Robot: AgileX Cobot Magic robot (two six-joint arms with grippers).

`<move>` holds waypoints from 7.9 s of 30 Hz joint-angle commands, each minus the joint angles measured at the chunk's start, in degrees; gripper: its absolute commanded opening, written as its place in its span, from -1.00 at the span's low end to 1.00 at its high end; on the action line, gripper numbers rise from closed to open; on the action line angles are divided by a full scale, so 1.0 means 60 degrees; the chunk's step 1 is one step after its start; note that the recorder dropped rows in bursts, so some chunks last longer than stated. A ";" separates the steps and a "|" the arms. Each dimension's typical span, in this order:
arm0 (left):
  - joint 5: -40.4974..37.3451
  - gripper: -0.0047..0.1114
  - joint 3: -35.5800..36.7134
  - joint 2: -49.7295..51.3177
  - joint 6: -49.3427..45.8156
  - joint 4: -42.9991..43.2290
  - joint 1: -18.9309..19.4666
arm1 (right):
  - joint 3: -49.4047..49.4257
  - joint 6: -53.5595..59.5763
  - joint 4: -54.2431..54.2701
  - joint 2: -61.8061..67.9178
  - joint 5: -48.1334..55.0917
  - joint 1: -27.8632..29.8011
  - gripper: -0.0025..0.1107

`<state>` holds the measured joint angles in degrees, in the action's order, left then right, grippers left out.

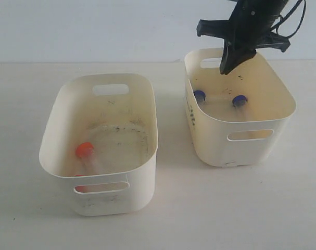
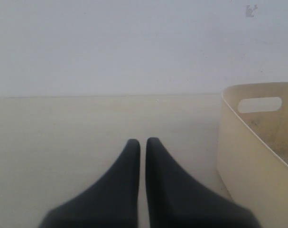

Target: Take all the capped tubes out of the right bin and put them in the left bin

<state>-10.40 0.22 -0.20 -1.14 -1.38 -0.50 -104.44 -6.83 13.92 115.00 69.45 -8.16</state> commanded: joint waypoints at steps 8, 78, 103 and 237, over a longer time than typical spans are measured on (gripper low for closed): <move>0.0092 -0.85 -0.0037 0.0034 0.0038 -0.0022 -0.0010 | 0.0004 0.0486 0.0758 0.0802 -0.0145 0.0158 -0.96; 0.0092 -0.85 -0.0037 0.0034 0.0038 -0.0022 -0.0010 | 0.0561 -0.2846 -0.6150 0.1129 0.0085 -0.1961 -0.34; 0.0092 -0.85 -0.0037 0.0034 0.0038 -0.0022 -0.0010 | 0.0542 -0.3399 -0.6634 0.1732 0.0085 -0.1961 -0.34; 0.0092 -0.85 -0.0037 0.0034 0.0038 -0.0022 -0.0010 | 0.0540 -0.4271 -0.7810 0.3276 0.0085 -0.1944 0.07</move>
<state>-10.40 0.22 -0.20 -1.14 -1.38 -0.50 -101.24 -32.03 -31.31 133.72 69.71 -20.09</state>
